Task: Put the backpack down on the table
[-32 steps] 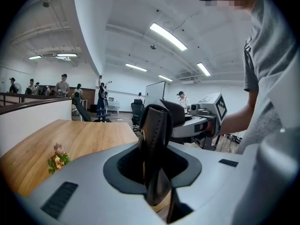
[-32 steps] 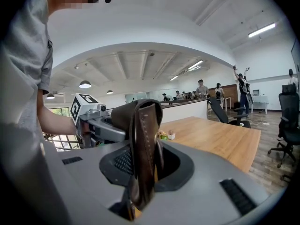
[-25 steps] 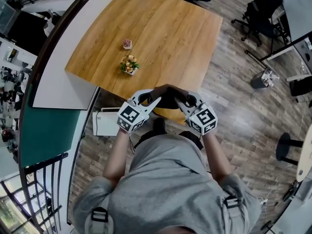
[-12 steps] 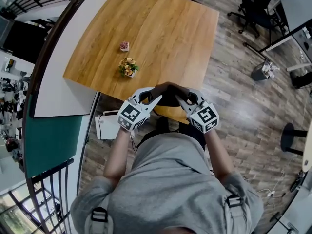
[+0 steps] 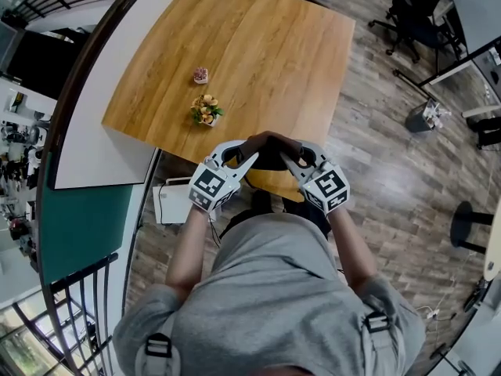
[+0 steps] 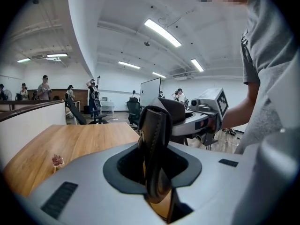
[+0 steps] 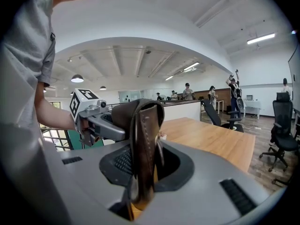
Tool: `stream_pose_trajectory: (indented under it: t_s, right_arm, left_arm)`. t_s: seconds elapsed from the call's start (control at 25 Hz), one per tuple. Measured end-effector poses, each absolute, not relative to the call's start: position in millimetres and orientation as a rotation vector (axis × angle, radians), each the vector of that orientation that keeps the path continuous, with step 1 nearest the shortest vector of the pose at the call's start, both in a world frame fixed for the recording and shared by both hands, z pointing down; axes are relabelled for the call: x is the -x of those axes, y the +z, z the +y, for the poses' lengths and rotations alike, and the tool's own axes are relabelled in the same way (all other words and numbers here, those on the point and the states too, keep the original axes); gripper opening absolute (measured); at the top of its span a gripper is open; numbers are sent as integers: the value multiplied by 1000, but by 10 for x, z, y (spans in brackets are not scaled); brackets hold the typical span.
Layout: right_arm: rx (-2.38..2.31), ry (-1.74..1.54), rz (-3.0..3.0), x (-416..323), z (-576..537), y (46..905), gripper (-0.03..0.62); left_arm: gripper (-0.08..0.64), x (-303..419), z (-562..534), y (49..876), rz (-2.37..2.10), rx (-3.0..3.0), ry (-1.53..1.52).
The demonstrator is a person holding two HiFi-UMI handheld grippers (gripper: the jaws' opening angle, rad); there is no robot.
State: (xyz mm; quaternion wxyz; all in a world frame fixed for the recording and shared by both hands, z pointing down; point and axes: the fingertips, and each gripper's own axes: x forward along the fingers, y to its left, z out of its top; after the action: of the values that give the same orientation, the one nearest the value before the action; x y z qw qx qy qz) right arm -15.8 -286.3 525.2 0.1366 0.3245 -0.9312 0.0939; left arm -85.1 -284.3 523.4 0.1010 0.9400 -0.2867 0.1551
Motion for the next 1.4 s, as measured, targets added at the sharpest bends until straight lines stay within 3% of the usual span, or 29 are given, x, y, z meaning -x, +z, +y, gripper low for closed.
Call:
stream_pose_trajectory:
  t_s: [1.4]
  right_arm:
    - [-792, 72, -2559, -90, -3613, 6207, 80]
  left_arm:
    - [117, 525, -3572, 6312, -859, -2770, 868]
